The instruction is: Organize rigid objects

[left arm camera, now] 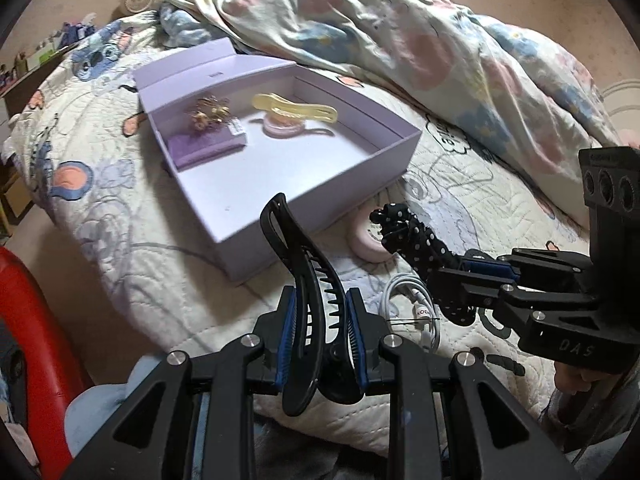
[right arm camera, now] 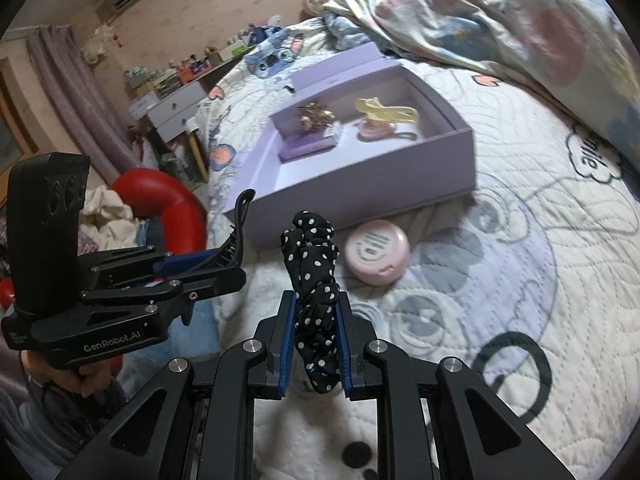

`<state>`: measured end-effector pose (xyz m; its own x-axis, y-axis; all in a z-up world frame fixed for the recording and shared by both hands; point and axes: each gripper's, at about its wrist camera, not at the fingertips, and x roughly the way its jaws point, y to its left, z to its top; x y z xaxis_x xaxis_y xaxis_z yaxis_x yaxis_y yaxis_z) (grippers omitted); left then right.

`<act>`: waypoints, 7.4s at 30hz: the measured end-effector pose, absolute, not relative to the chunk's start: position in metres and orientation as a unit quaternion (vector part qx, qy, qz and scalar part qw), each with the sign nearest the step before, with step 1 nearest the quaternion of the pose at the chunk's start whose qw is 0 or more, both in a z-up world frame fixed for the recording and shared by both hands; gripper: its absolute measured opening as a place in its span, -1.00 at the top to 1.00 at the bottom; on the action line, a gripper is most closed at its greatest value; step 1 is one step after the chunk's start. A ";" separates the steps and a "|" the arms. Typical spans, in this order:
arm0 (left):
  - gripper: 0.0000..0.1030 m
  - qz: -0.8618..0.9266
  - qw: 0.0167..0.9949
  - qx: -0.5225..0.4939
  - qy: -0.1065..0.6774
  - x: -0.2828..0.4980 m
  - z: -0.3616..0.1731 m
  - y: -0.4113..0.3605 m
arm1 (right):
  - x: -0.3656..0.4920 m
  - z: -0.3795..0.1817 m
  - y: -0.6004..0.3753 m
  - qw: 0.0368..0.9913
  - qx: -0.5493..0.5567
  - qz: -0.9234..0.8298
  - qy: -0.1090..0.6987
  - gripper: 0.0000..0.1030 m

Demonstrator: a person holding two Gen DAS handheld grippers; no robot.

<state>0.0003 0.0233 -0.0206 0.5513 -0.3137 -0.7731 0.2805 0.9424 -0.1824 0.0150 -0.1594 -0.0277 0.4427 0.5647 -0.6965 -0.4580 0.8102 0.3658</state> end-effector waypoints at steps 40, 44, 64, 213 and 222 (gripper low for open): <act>0.53 -0.144 0.900 -0.038 0.410 0.024 0.017 0.065 | 0.043 0.000 -0.103 0.840 0.015 0.361 0.406 0.65; 0.53 -0.149 0.900 -0.037 0.409 0.037 0.020 0.064 | 0.055 0.003 -0.102 0.842 0.013 0.361 0.402 0.65; 0.53 -0.164 0.895 -0.040 0.413 0.099 0.018 0.062 | 0.110 0.005 -0.103 0.851 0.004 0.351 0.391 0.65; -0.70 -0.115 0.922 0.020 0.370 0.099 0.098 0.054 | 0.085 0.112 -0.137 0.911 -0.065 0.246 0.323 -0.06; -0.70 -0.107 0.922 0.022 0.371 0.070 0.094 0.054 | 0.052 0.109 -0.136 0.914 -0.066 0.244 0.318 -0.09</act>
